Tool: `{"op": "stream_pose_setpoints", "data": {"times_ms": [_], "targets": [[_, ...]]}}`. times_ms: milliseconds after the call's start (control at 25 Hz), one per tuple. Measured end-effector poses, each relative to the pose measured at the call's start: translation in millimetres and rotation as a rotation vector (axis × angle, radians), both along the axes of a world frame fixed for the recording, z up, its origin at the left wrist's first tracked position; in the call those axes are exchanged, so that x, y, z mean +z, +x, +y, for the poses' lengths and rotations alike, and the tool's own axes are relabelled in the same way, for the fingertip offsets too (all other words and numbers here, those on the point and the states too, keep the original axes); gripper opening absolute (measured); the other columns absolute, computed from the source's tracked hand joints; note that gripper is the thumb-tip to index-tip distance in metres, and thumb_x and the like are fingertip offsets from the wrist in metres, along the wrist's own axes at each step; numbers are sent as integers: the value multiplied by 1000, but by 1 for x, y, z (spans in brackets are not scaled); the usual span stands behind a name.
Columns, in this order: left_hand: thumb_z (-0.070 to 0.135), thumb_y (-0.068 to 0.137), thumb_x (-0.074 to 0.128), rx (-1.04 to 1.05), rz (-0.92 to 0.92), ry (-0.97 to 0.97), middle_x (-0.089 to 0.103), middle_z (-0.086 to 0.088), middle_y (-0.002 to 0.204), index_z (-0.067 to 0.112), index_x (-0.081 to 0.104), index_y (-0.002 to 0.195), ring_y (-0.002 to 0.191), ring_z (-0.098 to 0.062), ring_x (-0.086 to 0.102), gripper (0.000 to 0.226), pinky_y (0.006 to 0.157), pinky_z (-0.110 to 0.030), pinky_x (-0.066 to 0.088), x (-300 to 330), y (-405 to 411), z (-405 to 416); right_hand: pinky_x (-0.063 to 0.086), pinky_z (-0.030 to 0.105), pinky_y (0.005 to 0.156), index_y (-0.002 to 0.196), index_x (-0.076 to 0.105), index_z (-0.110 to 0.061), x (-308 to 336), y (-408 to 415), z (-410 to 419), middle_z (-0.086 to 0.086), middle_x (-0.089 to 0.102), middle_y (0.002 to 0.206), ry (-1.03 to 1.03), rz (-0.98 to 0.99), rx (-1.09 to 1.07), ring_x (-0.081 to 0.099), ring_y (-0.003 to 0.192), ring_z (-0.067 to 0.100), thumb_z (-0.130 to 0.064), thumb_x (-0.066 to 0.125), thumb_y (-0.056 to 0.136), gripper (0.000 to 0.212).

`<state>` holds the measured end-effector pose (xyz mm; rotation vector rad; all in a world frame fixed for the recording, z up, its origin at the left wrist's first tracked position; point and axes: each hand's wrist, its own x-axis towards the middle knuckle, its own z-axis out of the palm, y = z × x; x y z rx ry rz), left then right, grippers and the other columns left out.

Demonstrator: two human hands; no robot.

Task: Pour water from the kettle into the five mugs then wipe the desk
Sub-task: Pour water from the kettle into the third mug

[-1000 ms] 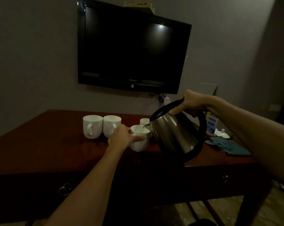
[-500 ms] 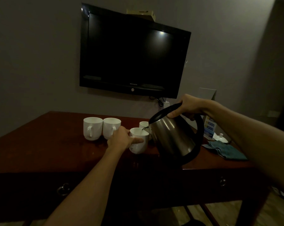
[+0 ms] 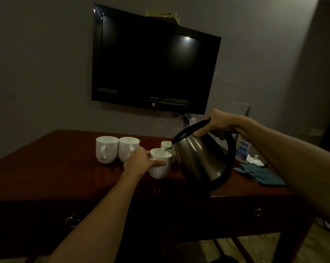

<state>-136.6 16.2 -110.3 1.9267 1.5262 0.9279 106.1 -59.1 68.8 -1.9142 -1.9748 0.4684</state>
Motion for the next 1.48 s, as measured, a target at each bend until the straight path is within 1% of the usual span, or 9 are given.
{"op": "stream_pose_setpoints", "data": {"times_ms": [120, 360, 480, 640, 840, 960, 1040, 1320, 1480], "targets": [[61, 64, 79, -6, 2, -10, 70, 3, 102, 23, 67, 117, 96, -17, 62, 67, 70, -35, 42, 0, 0, 1, 43, 27, 45, 106, 64, 13, 0, -1, 0, 4, 49, 58, -10, -2, 12, 46, 46, 13, -41, 84, 60, 74], [61, 64, 79, -6, 17, -1, 69, 3, 97, 19, 67, 112, 93, -17, 63, 65, 77, -39, 49, 0, -1, 2, 42, 27, 45, 107, 63, 15, 1, -1, 0, 5, 49, 58, -2, -2, 13, 45, 46, 13, -42, 84, 56, 79], [61, 65, 79, -5, 9, 6, 70, 3, 96, 20, 68, 112, 93, -17, 63, 64, 74, -37, 47, -1, -1, 2, 43, 27, 46, 107, 63, 15, 0, -1, -1, 6, 49, 61, 3, -6, 16, 46, 49, 14, -45, 84, 54, 82], [61, 64, 80, -4, -6, -5, 69, 2, 106, 21, 66, 118, 98, -18, 61, 68, 76, -37, 45, -1, 0, 3, 42, 25, 45, 106, 63, 14, 1, -3, -4, 3, 49, 58, -10, 8, 9, 45, 46, 12, -40, 83, 61, 73], [61, 64, 80, -5, -18, -9, 69, 2, 108, 22, 65, 121, 100, -19, 61, 70, 75, -36, 45, -1, 0, 3, 42, 25, 46, 103, 64, 13, 1, -4, -4, 2, 50, 57, -5, 7, 17, 46, 46, 11, -41, 82, 59, 72], [59, 65, 80, -12, -21, -10, 68, 1, 115, 21, 63, 125, 104, -20, 60, 72, 75, -36, 43, 0, 0, 1, 41, 25, 45, 93, 67, 5, 1, -3, -3, 0, 50, 54, -15, 10, 14, 45, 43, 10, -36, 83, 68, 51], [59, 65, 80, -19, -25, -7, 68, 1, 114, 21, 63, 125, 104, -20, 61, 72, 75, -36, 43, -2, 0, 1, 41, 25, 44, 85, 66, 0, 1, -2, -3, 1, 48, 53, -15, 16, 21, 44, 42, 10, -34, 83, 70, 41], [59, 65, 80, -18, -27, -2, 69, 1, 114, 22, 64, 124, 104, -20, 61, 71, 77, -36, 44, -2, 0, 1, 41, 26, 44, 87, 64, -1, 1, -1, 0, 2, 48, 54, -10, 15, 26, 44, 43, 12, -34, 84, 70, 42], [61, 64, 80, -8, -23, 8, 69, 3, 112, 22, 64, 123, 103, -19, 61, 72, 76, -36, 43, -2, 0, 0, 40, 26, 44, 82, 63, -2, 0, -1, 0, 2, 47, 53, -12, 28, 34, 43, 43, 12, -32, 85, 70, 39]]}}
